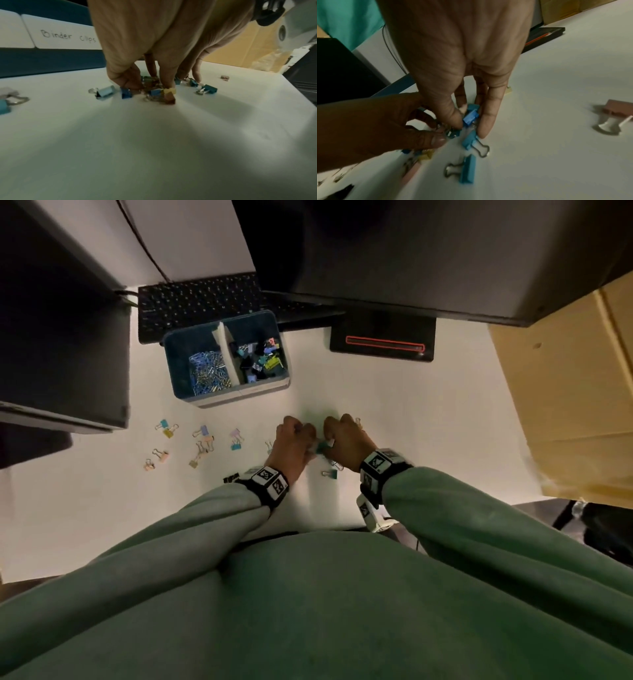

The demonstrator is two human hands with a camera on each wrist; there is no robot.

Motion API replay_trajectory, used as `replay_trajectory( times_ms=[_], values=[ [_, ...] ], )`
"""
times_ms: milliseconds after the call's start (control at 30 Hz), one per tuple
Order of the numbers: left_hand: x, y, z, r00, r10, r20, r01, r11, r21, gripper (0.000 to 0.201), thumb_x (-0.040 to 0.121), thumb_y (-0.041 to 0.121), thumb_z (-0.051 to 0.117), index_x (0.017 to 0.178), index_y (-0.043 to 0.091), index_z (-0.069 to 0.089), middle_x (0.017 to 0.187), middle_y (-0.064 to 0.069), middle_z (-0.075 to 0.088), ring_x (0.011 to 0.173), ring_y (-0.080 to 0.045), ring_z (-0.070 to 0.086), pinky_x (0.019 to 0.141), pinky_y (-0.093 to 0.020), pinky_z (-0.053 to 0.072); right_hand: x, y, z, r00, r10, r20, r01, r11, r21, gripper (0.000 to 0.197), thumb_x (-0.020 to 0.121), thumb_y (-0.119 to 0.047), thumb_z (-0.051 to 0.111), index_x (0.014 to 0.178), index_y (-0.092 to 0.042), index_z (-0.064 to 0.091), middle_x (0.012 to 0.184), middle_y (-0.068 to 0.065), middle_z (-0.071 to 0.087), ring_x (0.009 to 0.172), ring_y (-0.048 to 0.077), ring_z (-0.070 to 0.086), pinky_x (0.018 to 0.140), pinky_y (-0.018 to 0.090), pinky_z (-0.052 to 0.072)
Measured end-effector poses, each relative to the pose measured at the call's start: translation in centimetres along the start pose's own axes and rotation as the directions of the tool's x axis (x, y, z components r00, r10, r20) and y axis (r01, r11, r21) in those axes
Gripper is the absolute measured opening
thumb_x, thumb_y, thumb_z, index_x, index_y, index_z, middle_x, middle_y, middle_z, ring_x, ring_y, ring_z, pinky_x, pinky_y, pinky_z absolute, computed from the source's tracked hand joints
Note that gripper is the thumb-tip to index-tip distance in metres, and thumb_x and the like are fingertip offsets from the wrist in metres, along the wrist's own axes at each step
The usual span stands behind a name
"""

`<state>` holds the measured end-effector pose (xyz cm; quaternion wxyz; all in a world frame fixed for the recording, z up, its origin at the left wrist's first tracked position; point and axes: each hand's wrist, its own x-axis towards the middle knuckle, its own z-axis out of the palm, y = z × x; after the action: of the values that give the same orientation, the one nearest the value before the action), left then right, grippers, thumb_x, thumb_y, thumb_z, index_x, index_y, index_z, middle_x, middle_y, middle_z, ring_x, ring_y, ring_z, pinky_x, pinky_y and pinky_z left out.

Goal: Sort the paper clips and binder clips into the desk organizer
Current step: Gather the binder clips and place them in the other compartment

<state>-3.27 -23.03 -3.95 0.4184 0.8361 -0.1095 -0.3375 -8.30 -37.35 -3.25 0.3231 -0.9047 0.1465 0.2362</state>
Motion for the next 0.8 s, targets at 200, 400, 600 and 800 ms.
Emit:
replay_trajectory(
  times_ms=[200,400,600,800],
  values=[
    [0.1,0.2,-1.6,0.999,-0.028,0.043,0.022,0.992,0.125,0.008,0.087,0.02,0.053,0.092,0.017,0.048,0.1,-0.018,0.051,0.064,-0.021,0.053,0.047,-0.029,0.047,0.2,-0.7,-3.7,1.0,-0.01,0.011,0.006,0.955,0.296,0.019,0.078,-0.012,0.072,0.089,-0.009,0.056,0.091,0.014,0.063,0.075,0.031,0.065,0.067,0.04,0.058],
    [-0.1,-1.0,-2.1,0.956,0.208,0.207,-0.293,0.687,0.665,0.028,0.081,0.009,0.066,0.105,-0.001,0.056,0.116,-0.017,0.044,0.103,-0.029,0.048,0.081,-0.037,0.052,4.6,-8.7,-9.1,0.981,-0.074,-0.177,0.162,0.812,0.561,0.018,0.082,-0.009,0.072,0.09,-0.004,0.057,0.082,0.008,0.061,0.068,0.022,0.067,0.063,0.039,0.062],
    [-0.2,-0.1,-2.7,0.955,0.207,0.21,-0.295,0.708,0.642,0.02,0.091,0.006,0.053,0.108,-0.005,0.055,0.115,-0.025,0.049,0.094,-0.036,0.057,0.086,-0.041,0.051,7.6,-12.5,-9.9,0.953,-0.191,-0.234,0.24,0.948,0.207,0.032,0.084,-0.024,0.072,0.108,-0.01,0.057,0.111,0.009,0.059,0.089,0.016,0.059,0.077,0.031,0.052],
    [0.1,3.4,-7.1,0.979,0.175,-0.102,-0.143,0.954,0.262,0.004,0.083,0.012,0.068,0.087,0.01,0.067,0.091,-0.004,0.066,0.08,-0.016,0.064,0.074,-0.021,0.051,2.7,-1.8,-8.7,0.996,-0.024,-0.091,0.017,0.997,-0.074,0.048,0.087,-0.037,0.067,0.125,-0.018,0.046,0.12,0.011,0.047,0.098,0.028,0.061,0.088,0.042,0.052]
  ],
)
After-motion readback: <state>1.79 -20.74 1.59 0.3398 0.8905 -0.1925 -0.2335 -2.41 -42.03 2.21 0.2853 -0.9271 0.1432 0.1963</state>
